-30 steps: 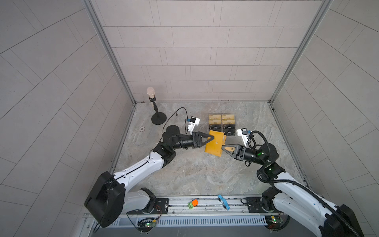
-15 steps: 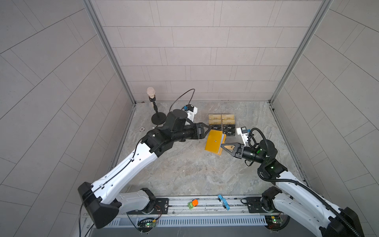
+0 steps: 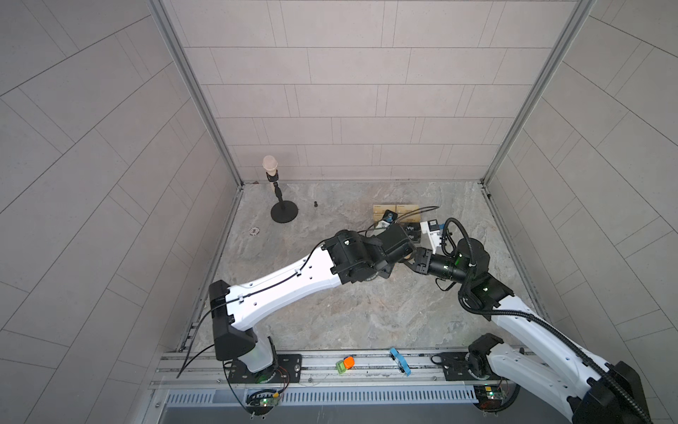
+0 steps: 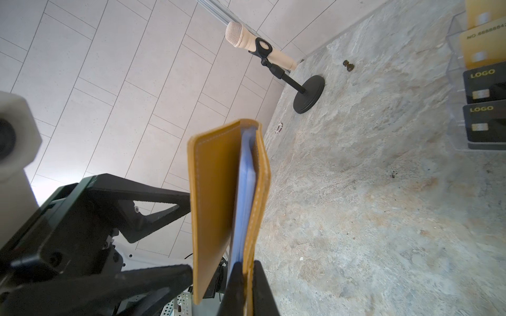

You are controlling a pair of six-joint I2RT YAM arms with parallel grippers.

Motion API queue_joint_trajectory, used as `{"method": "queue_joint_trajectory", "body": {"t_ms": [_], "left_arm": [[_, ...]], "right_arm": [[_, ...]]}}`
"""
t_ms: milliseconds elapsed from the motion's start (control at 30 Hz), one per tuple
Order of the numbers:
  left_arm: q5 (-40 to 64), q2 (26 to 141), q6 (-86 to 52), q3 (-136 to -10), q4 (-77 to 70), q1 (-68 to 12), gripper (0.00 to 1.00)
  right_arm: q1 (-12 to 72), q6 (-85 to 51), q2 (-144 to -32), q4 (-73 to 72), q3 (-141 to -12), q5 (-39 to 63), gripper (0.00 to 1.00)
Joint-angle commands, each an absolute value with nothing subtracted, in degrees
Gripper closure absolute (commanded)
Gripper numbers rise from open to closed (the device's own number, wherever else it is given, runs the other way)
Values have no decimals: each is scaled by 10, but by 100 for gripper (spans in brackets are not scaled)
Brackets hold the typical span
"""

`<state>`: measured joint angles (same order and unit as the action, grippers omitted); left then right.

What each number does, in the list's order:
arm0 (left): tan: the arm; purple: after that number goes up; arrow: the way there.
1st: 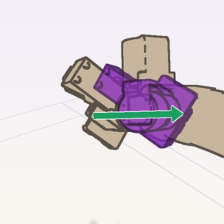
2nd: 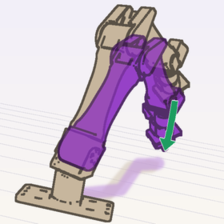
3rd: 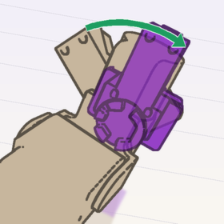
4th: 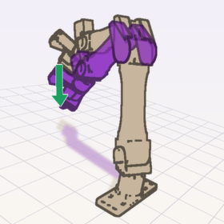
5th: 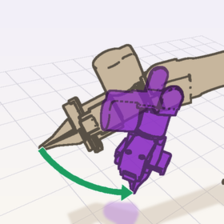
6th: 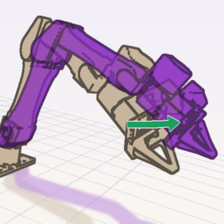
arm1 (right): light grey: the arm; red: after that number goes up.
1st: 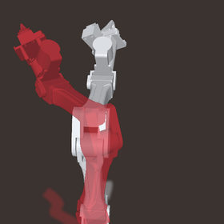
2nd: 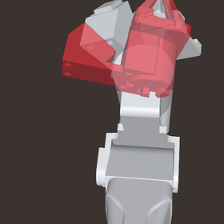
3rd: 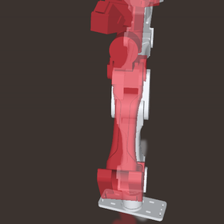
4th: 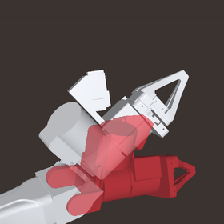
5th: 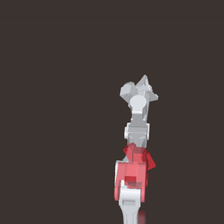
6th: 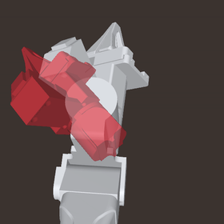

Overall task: Insert credit cards into a card holder
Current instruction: Open the card holder.

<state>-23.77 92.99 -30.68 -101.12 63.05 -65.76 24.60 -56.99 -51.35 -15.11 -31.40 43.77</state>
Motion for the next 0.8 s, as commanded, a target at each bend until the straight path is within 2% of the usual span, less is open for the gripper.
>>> {"method": "queue_joint_trajectory", "body": {"t_ms": [0, 267, 533, 767], "left_arm": [[-266, 948, -283, -1047, 654, -661, 35], [-232, 950, -262, -1044, 608, -661, 31], [-269, 985, -258, -1085, 640, -661, 30], [-260, 1004, -254, -1097, 638, -657, 30]], "right_arm": [[251, -572, -511, -167, -328, 437, 100], [254, -570, -517, -164, -328, 435, 100], [255, -565, -513, -159, -326, 438, 100], [256, -564, -508, -158, -327, 440, 100]]}}
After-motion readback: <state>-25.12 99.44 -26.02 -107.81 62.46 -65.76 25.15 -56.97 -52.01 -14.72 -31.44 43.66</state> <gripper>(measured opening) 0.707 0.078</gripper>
